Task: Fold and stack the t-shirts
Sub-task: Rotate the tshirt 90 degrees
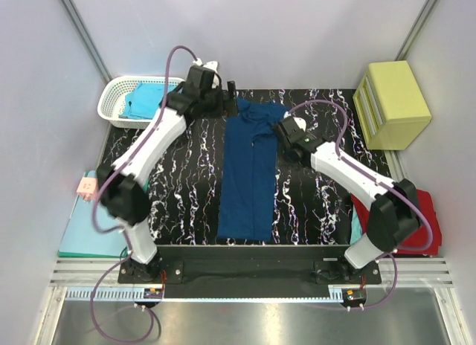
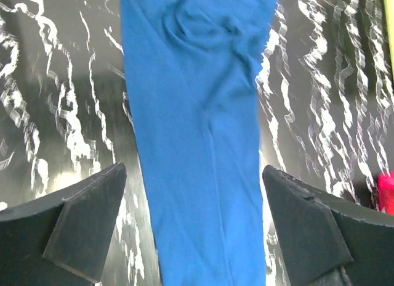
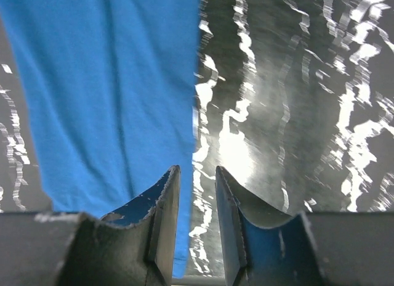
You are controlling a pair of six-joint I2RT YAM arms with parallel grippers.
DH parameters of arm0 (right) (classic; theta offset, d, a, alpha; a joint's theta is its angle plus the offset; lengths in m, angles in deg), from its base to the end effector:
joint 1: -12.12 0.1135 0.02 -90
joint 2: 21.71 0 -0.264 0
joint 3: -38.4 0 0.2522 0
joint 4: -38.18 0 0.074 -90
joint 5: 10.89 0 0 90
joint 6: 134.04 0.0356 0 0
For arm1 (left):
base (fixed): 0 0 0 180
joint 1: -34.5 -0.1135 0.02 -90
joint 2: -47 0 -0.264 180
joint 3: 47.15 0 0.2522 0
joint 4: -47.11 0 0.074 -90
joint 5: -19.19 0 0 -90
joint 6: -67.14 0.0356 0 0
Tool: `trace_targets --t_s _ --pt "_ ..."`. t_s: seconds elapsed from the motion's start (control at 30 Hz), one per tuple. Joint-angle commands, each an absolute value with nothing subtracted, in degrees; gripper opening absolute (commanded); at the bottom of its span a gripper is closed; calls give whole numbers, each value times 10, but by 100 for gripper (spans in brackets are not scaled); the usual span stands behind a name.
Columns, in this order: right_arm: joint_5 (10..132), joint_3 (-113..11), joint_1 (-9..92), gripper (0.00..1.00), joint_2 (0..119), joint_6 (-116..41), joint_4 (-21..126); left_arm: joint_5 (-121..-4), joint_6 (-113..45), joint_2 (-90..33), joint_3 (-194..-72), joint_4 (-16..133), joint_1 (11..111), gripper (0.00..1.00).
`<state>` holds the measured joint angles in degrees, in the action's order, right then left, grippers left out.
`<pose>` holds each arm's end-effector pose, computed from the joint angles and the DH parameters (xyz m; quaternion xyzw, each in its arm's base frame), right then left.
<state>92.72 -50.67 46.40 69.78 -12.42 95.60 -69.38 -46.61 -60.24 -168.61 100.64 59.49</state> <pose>0.2802 0.1809 0.2729 0.0086 0.9592 0.0445 0.2790 0.3871 -0.1814 0.3582 0.0151 0.9036 -0.1869 0.3852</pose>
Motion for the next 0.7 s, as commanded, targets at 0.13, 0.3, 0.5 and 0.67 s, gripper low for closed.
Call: trace_targets --t_s 0.13,0.3,0.5,0.67 --pt "1067 -418 492 35 593 -78 1009 -865 -461 -393 -1420 935 753 99" --pt "1172 -364 556 31 550 -29 1039 -850 -591 -297 -1265 866 757 99" --pt "1325 -372 645 30 600 84 1169 -819 -544 -313 -1263 925 775 99" --pt "1303 -386 668 32 694 129 1170 -930 -488 -314 -1238 951 822 99"
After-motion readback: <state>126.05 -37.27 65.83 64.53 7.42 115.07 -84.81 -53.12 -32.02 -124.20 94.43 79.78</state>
